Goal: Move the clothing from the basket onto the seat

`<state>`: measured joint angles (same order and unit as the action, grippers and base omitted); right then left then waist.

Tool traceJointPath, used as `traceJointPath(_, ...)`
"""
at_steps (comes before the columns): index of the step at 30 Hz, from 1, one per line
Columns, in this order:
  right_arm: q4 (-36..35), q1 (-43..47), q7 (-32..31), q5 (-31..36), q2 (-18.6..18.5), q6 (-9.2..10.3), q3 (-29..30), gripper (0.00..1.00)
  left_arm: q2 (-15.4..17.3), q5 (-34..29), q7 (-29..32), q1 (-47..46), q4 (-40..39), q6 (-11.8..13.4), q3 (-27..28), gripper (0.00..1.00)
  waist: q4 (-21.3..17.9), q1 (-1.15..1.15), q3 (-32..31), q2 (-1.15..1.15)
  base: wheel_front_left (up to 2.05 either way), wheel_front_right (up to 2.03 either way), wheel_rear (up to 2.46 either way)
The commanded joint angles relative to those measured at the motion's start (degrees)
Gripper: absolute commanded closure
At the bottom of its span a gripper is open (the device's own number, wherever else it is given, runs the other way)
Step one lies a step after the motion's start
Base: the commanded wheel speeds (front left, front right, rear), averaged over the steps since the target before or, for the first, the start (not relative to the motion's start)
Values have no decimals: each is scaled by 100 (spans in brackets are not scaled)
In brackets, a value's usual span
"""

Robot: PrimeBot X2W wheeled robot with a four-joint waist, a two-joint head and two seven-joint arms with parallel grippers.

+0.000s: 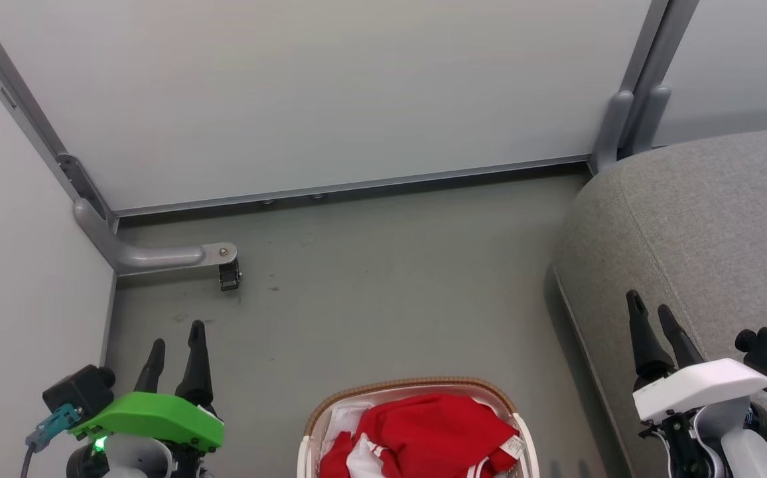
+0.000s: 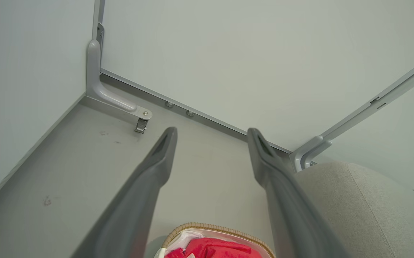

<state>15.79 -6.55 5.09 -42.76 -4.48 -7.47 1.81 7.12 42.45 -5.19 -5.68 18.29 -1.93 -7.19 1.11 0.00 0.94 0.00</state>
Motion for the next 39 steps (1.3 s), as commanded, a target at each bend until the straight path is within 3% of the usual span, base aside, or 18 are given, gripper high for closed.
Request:
traceJointPath(1,-22,-98,76,237,-19,-2,42,0,34,-109,-56,-103,-39,49,34,0,6,0,1,0,0,0,0)
traceJointPath(28,295,-91,490,2055,31,-3,-110,0,-87,-1828,-475,107,-1,-13,76,0,67,0,21,0,0,0,0)
traceJointPath(39,433,-67,633,2617,60,-2,-112,0,-250,-2329,-615,246,-102,-218,233,0,66,0,29,0,0,0,0)
